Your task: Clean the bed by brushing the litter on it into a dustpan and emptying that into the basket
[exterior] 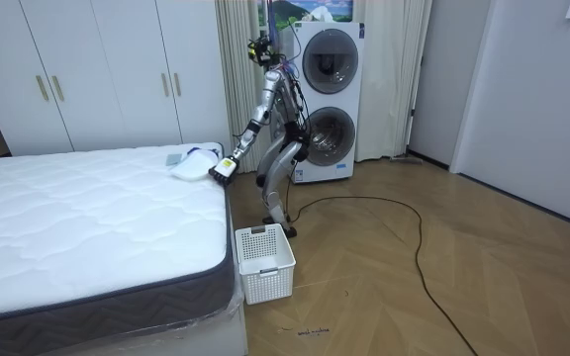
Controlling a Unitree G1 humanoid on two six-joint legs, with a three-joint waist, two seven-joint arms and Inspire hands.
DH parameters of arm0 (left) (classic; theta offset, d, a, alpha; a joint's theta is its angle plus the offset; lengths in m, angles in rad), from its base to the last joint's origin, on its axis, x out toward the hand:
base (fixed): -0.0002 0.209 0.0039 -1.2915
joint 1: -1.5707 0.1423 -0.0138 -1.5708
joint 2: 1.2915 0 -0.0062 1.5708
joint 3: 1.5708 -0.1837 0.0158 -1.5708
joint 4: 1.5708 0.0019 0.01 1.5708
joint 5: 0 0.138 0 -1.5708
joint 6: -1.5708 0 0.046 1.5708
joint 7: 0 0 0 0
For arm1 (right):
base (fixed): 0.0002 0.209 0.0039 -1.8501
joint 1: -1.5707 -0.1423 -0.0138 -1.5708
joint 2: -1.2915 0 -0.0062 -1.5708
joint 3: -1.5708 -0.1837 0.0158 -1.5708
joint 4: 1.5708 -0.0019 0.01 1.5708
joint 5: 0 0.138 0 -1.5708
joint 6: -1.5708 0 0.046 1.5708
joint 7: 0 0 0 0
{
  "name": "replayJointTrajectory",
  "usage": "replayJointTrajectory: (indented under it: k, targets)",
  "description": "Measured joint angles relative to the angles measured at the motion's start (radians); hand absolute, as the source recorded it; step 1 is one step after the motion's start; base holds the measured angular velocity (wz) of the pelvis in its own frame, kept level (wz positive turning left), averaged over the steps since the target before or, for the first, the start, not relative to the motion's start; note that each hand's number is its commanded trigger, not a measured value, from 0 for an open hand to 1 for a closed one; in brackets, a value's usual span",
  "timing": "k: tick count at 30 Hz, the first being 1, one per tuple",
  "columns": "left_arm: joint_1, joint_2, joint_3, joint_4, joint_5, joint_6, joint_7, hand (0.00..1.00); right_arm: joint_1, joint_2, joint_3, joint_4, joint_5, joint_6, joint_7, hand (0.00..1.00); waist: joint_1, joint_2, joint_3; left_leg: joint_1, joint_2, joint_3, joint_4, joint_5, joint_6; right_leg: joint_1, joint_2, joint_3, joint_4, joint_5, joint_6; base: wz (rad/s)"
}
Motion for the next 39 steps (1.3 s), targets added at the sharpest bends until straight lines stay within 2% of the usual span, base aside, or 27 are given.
replayJointTrajectory:
  k: [8, 14, 20, 25, 28, 34, 39]
  targets:
    - [0.008, 0.010, 0.004, 0.004, 0.041, -0.004, 0.002, 1.00, 0.002, 0.001, -0.001, 0.011, 0.002, -0.011, -0.012, 0.00, 0.034, 0.003, -0.0026, 0.013, 0.010, 0.000, -0.017, 0.004, -0.001, 0.020, 0.003, -0.011, -0.024, 0.007, -0.001, 0.01]
    - [0.009, 0.021, 0.008, 0.003, 0.160, -0.001, 0.041, 1.00, -0.009, 0.002, -0.001, 0.036, 0.006, -0.029, -0.034, 0.00, 0.059, 0.008, -0.0052, 0.040, 0.008, -0.001, -0.061, 0.022, 0.004, 0.050, 0.007, -0.016, -0.069, 0.021, 0.003, 0.02]
    - [0.009, 0.035, 0.040, 0.003, 0.227, -0.003, 0.100, 1.00, -0.022, 0.003, -0.010, 0.039, 0.004, -0.052, -0.030, 0.00, 0.055, 0.012, -0.0049, 0.082, 0.008, 0.000, -0.104, 0.027, 0.002, 0.097, 0.012, -0.022, -0.116, 0.027, 0.009, 0.00]
    - [0.005, 0.046, 0.041, -0.001, 0.295, -0.011, 0.157, 1.00, -0.033, 0.003, -0.039, 0.030, 0.010, -0.071, -0.031, 0.00, 0.053, 0.021, -0.0005, 0.093, 0.011, 0.002, -0.123, 0.028, 0.002, 0.114, 0.011, -0.033, -0.138, 0.027, 0.010, 0.04]
    - [0.004, 0.050, 0.041, -0.002, 0.337, -0.017, 0.179, 1.00, -0.033, 0.003, -0.040, 0.024, 0.027, -0.084, -0.033, 0.00, 0.057, 0.021, -0.0006, 0.093, 0.010, 0.003, -0.129, 0.028, 0.002, 0.114, 0.011, -0.034, -0.144, 0.027, 0.010, 0.02]
    - [0.004, 0.071, 0.040, -0.003, 0.457, -0.038, 0.249, 1.00, -0.050, 0.002, -0.055, 0.032, 0.103, -0.098, -0.040, 0.00, 0.053, 0.024, 0.0012, 0.092, 0.009, 0.014, -0.140, 0.029, 0.003, 0.111, 0.000, -0.036, -0.145, 0.022, 0.016, 0.05]
    - [0.004, 0.082, 0.040, -0.024, 0.601, -0.047, 0.318, 1.00, -0.067, 0.002, -0.100, 0.027, 0.281, -0.105, -0.040, 0.00, 0.057, 0.025, 0.0017, 0.095, 0.009, 0.036, -0.153, 0.033, 0.011, 0.109, -0.011, -0.035, -0.145, 0.018, 0.022, 0.05]
